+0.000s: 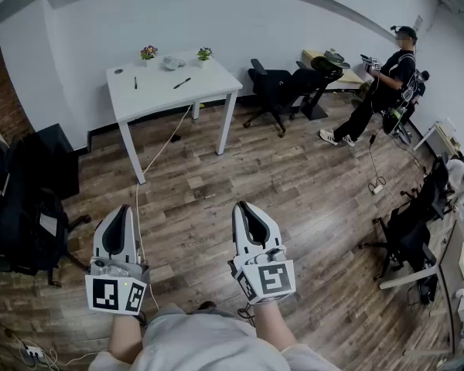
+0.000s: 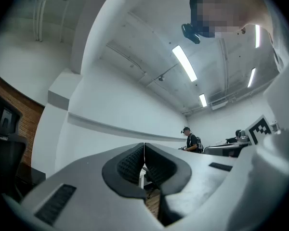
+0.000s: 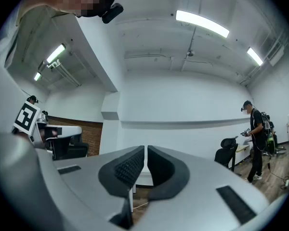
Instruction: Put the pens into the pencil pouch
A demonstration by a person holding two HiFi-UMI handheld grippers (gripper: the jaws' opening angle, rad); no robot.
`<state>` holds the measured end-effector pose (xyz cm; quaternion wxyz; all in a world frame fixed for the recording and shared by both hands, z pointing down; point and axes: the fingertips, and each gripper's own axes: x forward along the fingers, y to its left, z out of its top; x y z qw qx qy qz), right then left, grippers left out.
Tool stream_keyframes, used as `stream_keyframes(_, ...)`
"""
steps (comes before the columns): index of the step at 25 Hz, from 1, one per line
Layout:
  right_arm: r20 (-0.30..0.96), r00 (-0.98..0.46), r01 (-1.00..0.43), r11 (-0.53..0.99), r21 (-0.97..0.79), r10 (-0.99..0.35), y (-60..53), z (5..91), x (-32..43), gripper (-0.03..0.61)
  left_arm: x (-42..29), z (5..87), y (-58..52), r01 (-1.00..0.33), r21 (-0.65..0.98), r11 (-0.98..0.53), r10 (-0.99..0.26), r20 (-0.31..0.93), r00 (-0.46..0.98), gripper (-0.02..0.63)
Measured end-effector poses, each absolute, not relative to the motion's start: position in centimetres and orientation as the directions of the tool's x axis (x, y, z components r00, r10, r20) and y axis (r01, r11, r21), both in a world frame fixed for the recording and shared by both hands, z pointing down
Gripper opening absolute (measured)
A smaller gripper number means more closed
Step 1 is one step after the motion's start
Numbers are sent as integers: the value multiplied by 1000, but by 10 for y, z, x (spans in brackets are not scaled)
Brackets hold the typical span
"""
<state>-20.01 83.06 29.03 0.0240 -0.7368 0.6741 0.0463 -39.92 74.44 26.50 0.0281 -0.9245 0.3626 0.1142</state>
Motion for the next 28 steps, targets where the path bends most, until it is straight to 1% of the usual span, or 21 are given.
stream_keyframes(11, -95, 91, -995, -95, 33, -991, 829, 293, -189, 40, -388, 264, 742, -674, 29, -738, -659, -242, 712, 25)
stream_keyframes(17, -104, 59, -998, -57, -24, -993, 829, 299, -186, 40, -385, 270, 747, -679, 20, -733, -665, -225, 712, 25)
stream_keyframes(20, -92, 56, -998, -55, -16, -994, 824, 305, -186, 40, -383, 273, 738, -676, 30, -737, -664, -224, 714, 25)
stream_keyframes(28, -89, 91, -996, -90, -14, -992, 792, 305, -155, 40, -344, 276, 699, -641, 24, -767, -629, -222, 745, 25)
